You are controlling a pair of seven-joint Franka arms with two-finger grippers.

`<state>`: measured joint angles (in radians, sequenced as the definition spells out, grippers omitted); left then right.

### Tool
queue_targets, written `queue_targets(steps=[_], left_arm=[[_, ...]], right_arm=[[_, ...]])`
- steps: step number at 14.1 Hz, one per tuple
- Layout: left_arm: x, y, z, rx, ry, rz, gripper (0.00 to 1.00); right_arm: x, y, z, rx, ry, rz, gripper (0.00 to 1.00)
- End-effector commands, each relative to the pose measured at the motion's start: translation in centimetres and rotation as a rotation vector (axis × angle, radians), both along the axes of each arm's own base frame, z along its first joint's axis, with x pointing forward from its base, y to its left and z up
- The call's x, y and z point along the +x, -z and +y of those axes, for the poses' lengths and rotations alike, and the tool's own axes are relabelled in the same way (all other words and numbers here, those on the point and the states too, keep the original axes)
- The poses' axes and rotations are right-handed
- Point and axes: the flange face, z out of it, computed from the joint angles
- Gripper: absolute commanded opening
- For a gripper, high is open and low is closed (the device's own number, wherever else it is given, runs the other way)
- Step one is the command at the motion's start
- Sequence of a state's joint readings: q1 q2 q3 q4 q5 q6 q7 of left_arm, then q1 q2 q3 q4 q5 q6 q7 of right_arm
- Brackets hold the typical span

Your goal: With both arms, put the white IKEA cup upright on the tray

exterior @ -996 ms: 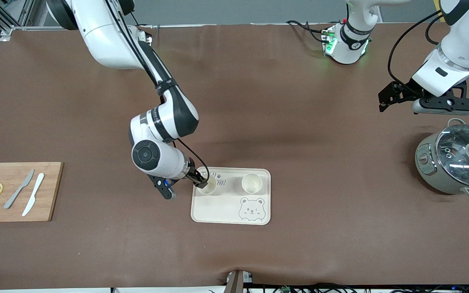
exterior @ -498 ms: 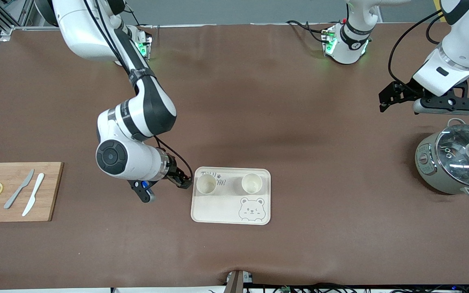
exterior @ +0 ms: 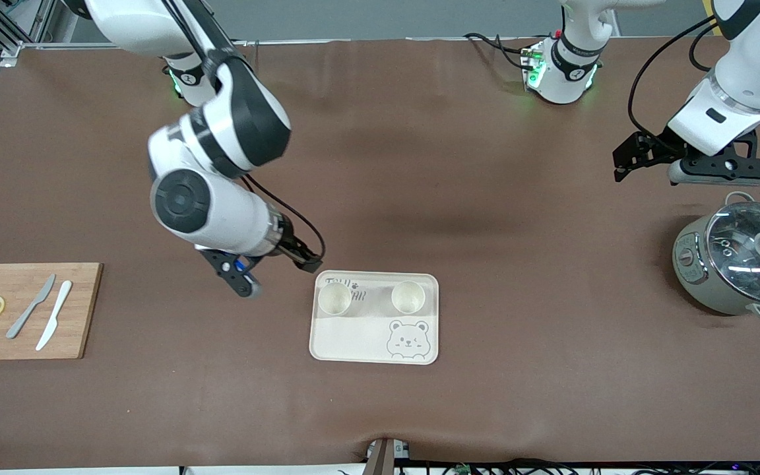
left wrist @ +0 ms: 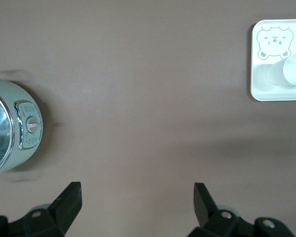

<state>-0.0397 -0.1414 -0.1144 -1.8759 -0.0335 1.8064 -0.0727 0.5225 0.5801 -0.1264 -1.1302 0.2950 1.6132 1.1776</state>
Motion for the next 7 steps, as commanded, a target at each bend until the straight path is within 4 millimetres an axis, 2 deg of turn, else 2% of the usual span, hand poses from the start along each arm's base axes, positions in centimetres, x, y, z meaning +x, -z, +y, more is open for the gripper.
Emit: queue_targets(steps=[1, 3, 7], left_arm=[[0.1, -0.4, -0.3, -0.023, -0.011, -0.004, 1.0], [0.3, -0.5, -0.4, -0.025, -0.011, -0.005, 1.0], [0.3, -0.5, -0.4, -0.025, -0.011, -0.005, 1.0]], right_arm=[[1.5, -0.1, -4.4, -0.005, -0.015, -0.004, 1.0], [1.6, -0.9, -7.3, -0.068, -0.083, 0.005, 1.0], [1.4, -5.4, -13.5, -0.067, -0.31, -0.041, 1.0]])
